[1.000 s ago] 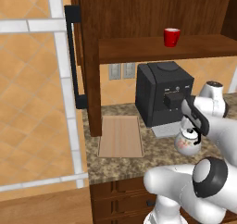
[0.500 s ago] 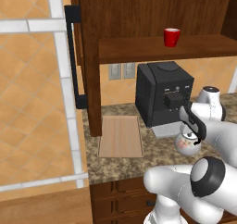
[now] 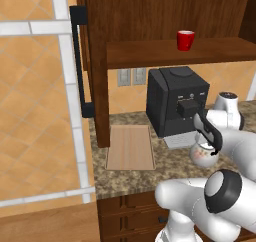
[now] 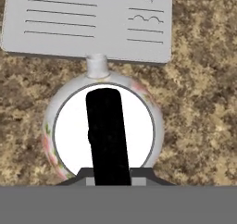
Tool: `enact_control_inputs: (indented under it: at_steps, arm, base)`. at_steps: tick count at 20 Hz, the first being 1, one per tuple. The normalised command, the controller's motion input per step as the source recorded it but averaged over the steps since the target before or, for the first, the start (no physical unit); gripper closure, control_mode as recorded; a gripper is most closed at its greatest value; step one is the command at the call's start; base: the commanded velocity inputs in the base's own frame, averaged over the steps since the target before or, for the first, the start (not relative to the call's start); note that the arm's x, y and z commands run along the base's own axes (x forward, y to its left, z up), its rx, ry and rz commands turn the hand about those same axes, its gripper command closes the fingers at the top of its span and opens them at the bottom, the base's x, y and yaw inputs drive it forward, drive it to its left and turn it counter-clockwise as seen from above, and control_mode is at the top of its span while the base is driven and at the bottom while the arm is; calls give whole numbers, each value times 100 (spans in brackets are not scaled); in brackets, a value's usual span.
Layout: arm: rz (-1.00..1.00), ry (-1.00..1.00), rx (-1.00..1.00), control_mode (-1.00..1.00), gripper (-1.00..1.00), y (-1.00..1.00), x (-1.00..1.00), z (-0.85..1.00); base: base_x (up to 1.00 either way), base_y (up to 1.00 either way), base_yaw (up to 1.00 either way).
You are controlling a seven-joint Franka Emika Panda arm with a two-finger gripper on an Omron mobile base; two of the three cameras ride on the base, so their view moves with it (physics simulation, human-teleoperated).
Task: Pick the kettle from the counter and place it on the tray. Then pick the mug from the cabinet and place it on the tray. Then close the cabinet doors.
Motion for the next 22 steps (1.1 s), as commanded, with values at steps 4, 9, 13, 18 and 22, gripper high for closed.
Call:
enact_control_inputs:
  at_steps: [4,9,13,18,22]
  arm:
    - [4,8,7,-100,100,4,-15,19]
    - [6,10,2,-100,100,24,-46,52]
    - [8,3,2,-100,100,47,-43,41]
    - [1,0,2,-100,100,74,-20,23]
    - [0,-13,0,-100,100,91,-6,1]
  base:
    - [0,0,0]
    - [0,0,0]
    - [0,0,0]
    - [0,0,0]
    - [0,0,0]
